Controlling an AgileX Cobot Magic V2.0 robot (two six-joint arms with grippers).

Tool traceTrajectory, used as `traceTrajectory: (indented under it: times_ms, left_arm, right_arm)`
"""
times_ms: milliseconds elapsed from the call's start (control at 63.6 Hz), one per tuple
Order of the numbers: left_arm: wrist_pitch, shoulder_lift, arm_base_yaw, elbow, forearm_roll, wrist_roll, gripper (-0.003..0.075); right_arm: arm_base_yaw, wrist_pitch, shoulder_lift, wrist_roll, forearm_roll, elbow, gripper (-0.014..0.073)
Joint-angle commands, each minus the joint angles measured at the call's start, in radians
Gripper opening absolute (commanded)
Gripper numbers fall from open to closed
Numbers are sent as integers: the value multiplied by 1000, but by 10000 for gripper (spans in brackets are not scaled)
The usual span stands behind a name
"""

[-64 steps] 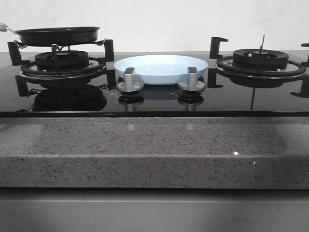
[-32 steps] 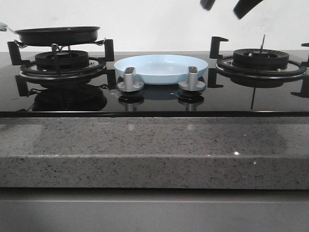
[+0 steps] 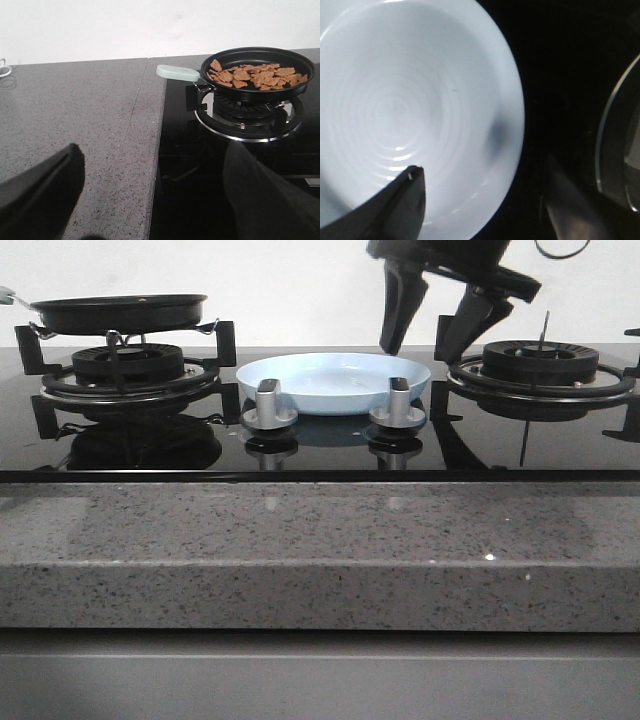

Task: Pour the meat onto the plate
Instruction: 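Lower the right gripper to the rim of the light blue plate and grasp it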

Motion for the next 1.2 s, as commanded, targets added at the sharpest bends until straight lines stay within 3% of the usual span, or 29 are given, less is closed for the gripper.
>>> traceTrajectory:
  times_ms: [0, 582, 786, 1180]
  left_arm:
    - [-85, 8, 1, -37, -3, -5, 564]
    - [-86, 8, 1, -37, -3, -5, 564]
    - [-86, 8, 1, -37, -3, -5, 564]
    - [-86, 8, 1, -37, -4, -5, 564]
  right_arm:
    - [-3, 33, -48, -7, 3, -34, 517]
    - [-3, 68, -35, -7, 16, -34, 514]
    - [-3, 84, -32, -7, 54, -34, 400]
    - [-3, 99, -31, -7, 61, -34, 397]
